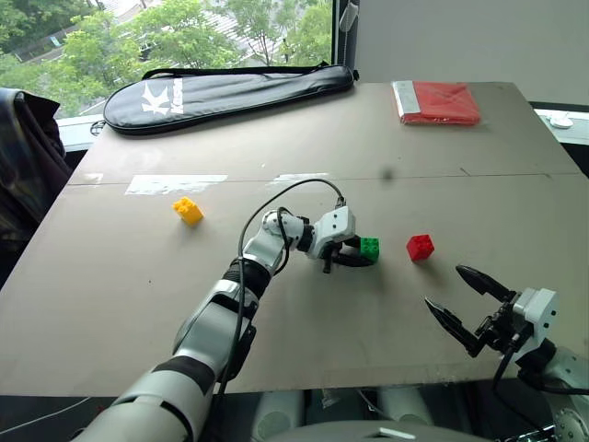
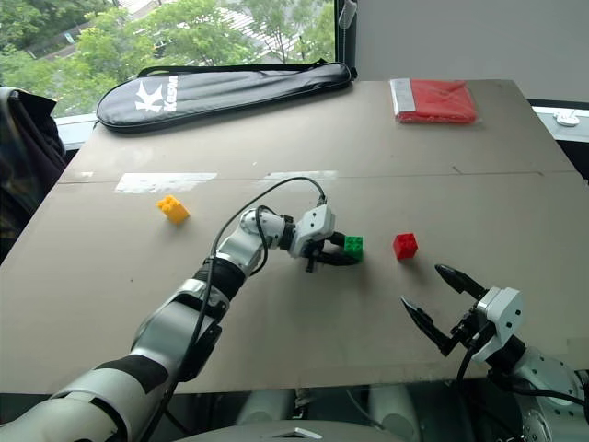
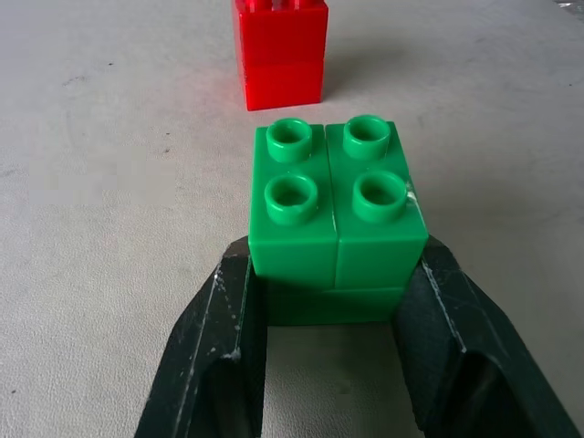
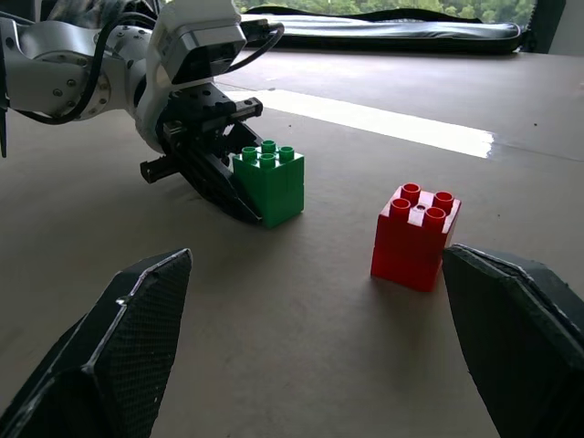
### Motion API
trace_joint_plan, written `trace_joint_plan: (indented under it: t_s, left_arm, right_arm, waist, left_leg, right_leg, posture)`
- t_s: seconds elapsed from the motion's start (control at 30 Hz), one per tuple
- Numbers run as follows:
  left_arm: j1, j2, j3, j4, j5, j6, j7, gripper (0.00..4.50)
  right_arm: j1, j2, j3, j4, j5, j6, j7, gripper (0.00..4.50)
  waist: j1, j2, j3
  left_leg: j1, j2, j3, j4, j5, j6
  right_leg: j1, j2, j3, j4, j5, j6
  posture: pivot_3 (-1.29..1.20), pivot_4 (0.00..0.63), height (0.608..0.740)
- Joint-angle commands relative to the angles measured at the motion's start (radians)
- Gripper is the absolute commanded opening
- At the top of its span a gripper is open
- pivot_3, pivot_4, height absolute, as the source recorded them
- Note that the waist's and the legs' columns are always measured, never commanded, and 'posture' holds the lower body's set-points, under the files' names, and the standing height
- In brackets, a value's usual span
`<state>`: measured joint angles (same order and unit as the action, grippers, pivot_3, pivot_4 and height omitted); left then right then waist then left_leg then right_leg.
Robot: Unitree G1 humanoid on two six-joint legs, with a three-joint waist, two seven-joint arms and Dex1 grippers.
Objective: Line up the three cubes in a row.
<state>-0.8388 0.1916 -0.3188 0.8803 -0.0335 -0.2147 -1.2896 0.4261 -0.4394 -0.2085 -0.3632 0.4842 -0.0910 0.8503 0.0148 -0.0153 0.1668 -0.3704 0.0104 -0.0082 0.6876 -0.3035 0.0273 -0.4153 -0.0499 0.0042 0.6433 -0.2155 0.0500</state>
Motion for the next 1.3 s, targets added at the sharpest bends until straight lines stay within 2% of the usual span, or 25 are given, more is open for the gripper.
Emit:
trace_joint_plan:
  t_s: [0.03, 0.2, 0.23, 0.3, 0.4, 0.53, 0.67, 0.87, 1.0, 1.07, 1.2, 1.3]
  left_arm:
    - [-0.002, -0.016, -0.006, 0.022, 0.031, -0.001, 0.024, 1.29]
    - [0.008, -0.015, -0.002, 0.014, 0.03, 0.011, 0.007, 1.29]
    - [0.01, -0.013, -0.002, 0.013, 0.03, 0.011, 0.005, 2.29]
    - [0.011, -0.005, -0.009, 0.02, 0.05, -0.004, 0.018, 2.98]
    - [0.009, 0.002, -0.01, 0.041, 0.075, -0.026, 0.058, 4.44]
    - [0.019, 0.029, 0.026, 0.015, 0.052, -0.03, 0.069, 4.44]
    - [0.097, 0.092, 0.077, -0.152, -0.015, 0.018, 0.043, 4.44]
    - [0.432, 0.307, 0.191, -0.747, -0.192, 0.308, 0.024, 4.44]
    - [0.665, 0.394, 0.304, -1.048, -0.297, 0.473, 0.119, 4.44]
    - [0.789, 0.36, 0.42, -1.158, -0.346, 0.519, 0.251, 4.44]
    - [0.914, 0.244, 0.561, -1.247, -0.276, 0.504, 0.556, 4.44]
    - [0.948, 0.16, 0.64, -1.255, -0.215, 0.452, 0.751, 4.44]
  right_arm:
    - [0.001, -0.004, -0.008, -0.036, 0.005, -0.018, -0.004, 4.5]
    - [-0.004, -0.009, -0.002, -0.031, 0.004, -0.016, 0.001, 4.5]
    - [-0.005, -0.009, -0.001, -0.03, 0.003, -0.017, 0.002, 4.5]
    - [-0.006, -0.012, 0.001, -0.028, 0.003, -0.016, 0.006, 4.5]
    - [-0.009, -0.014, 0.003, -0.025, 0.004, -0.014, 0.01, 4.5]
    - [-0.021, -0.018, 0.003, -0.015, 0.006, -0.013, 0.018, 4.5]
    - [-0.029, -0.024, 0.009, -0.026, 0.028, -0.007, 0.043, 4.5]
    - [-0.067, -0.06, 0.042, -0.092, 0.114, 0.068, 0.088, 4.5]
    - [-0.122, -0.083, 0.075, -0.121, 0.145, 0.122, 0.099, 4.5]
    - [-0.166, -0.091, 0.105, -0.133, 0.161, 0.155, 0.106, 4.5]
    - [-0.234, -0.092, 0.142, -0.124, 0.156, 0.18, 0.109, 4.5]
    - [-0.277, -0.092, 0.163, -0.107, 0.162, 0.196, 0.124, 4.5]
  waist:
    - [0.0, 0.0, 0.0]
    - [0.0, 0.0, 0.0]
    - [0.0, 0.0, 0.0]
    - [-0.001, 0.0, 0.0]
    - [-0.001, 0.0, 0.0]
    - [-0.004, 0.0, 0.0]
    - [-0.023, 0.0, 0.0]
    - [-0.041, 0.002, 0.001]
    - [-0.012, 0.003, 0.002]
    - [-0.014, 0.003, 0.002]
    - [-0.009, 0.0, 0.003]
    - [0.002, -0.001, 0.003]
  left_leg:
    - [0.0, 0.0, 0.0, 0.0, 0.0, 0.0]
    - [0.0, 0.0, 0.0, 0.0, 0.0, 0.0]
    - [0.0, 0.0, 0.0, 0.0, 0.0, 0.0]
    - [0.001, 0.0, 0.0, 0.0, 0.0, 0.0]
    - [0.002, 0.0, 0.0, 0.0, 0.0, 0.0]
    - [0.003, 0.0, 0.0, 0.0, 0.0, 0.0]
    - [0.004, 0.001, 0.0, 0.0, 0.0, 0.0]
    - [0.005, 0.01, -0.001, -0.003, 0.0, 0.0]
    - [0.004, 0.009, -0.001, -0.002, 0.0, 0.0]
    - [0.005, 0.007, -0.001, -0.002, 0.0, 0.0]
    - [0.006, 0.007, 0.0, -0.001, 0.0, 0.0]
    - [0.007, 0.007, -0.001, -0.001, 0.0, 0.0]
  right_leg:
    - [0.0, 0.0, 0.0, 0.0, 0.0, 0.0]
    - [0.001, 0.0, 0.0, 0.0, 0.0, 0.0]
    - [0.001, 0.0, 0.0, 0.0, 0.0, 0.0]
    - [0.001, 0.0, 0.0, 0.0, 0.0, 0.0]
    - [0.002, 0.0, 0.0, 0.0, 0.0, 0.0]
    - [0.002, 0.0, 0.0, 0.0, -0.001, 0.0]
    - [0.002, 0.001, 0.001, 0.002, 0.0, 0.001]
    - [-0.001, 0.003, 0.006, 0.003, 0.003, -0.003]
    - [-0.001, 0.001, 0.004, 0.002, 0.0, -0.006]
    - [0.0, -0.001, 0.004, 0.002, 0.0, -0.005]
    - [0.001, -0.004, 0.004, 0.001, -0.002, -0.002]
    - [0.002, -0.003, 0.004, 0.001, -0.001, -0.001]
  posture:
    - [0.0, 0.15, 0.707]
    - [0.0, 0.15, 0.707]
    - [0.0, 0.15, 0.707]
    - [0.0, 0.15, 0.707]
    - [0.0, 0.15, 0.707]
    - [0.0, 0.15, 0.707]
    - [0.0, 0.15, 0.707]
    - [0.0, 0.15, 0.707]
    - [0.0, 0.15, 0.707]
    - [0.0, 0.15, 0.707]
    - [0.0, 0.15, 0.707]
    - [0.0, 0.15, 0.707]
